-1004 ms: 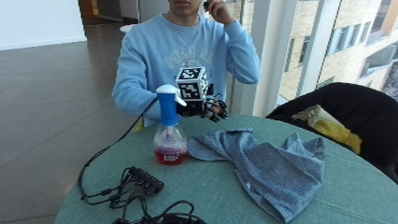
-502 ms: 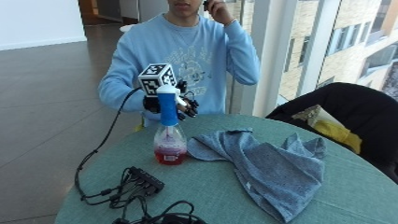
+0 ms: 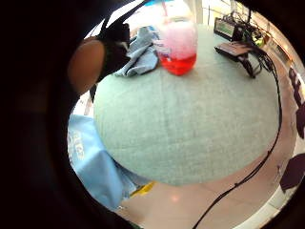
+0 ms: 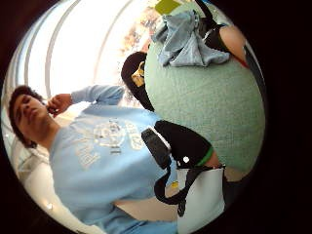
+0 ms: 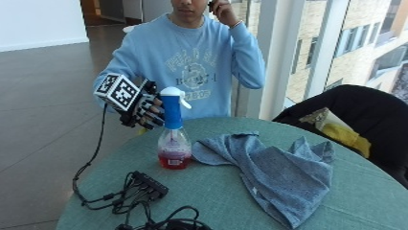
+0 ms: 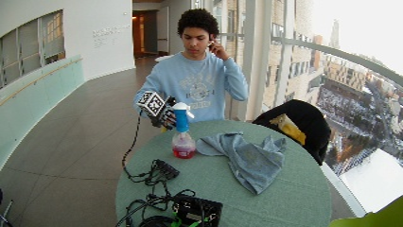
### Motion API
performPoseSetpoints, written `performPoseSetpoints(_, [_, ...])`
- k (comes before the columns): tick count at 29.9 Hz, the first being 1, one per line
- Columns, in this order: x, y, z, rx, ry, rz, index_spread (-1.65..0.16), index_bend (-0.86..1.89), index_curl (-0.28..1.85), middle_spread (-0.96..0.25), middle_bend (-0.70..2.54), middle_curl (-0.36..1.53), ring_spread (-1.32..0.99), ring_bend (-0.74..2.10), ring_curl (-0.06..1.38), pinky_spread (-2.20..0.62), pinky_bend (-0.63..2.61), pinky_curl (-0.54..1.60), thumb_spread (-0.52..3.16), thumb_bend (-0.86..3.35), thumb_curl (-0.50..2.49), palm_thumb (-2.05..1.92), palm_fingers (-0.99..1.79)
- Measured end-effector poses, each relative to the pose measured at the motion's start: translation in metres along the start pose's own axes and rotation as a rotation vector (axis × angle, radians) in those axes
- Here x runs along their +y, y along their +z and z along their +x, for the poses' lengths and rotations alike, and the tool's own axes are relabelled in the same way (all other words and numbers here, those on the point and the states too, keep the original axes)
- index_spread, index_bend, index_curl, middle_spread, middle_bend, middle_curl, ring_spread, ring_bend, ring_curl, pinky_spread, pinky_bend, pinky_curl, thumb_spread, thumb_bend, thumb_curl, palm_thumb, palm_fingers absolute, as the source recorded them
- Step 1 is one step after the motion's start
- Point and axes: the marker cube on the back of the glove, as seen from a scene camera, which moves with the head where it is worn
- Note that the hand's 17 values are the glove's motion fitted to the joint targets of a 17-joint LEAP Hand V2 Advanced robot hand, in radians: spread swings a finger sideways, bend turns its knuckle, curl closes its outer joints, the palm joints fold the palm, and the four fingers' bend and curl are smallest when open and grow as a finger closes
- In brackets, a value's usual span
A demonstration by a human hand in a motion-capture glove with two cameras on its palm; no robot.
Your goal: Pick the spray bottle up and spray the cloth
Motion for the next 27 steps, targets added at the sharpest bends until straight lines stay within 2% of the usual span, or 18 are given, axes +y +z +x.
performPoseSetpoints(14, [-0.021, -0.036, 0.062, -0.545, 0.133, 0.093, -0.34, 0.14, 0.33, -0.08, 0.23, 0.39, -0.02, 0.23, 0.32, 0.21, 0.18, 0.29, 1.05, -0.03, 0.25, 0.47, 0.75])
performPoseSetpoints(27, [-0.076, -0.035, 0.088, -0.604, 0.162, 0.071, -0.34, 0.13, 0.31, -0.07, 0.22, 0.40, -0.01, 0.23, 0.33, 0.21, 0.19, 0.31, 1.04, -0.02, 0.26, 0.48, 0.73])
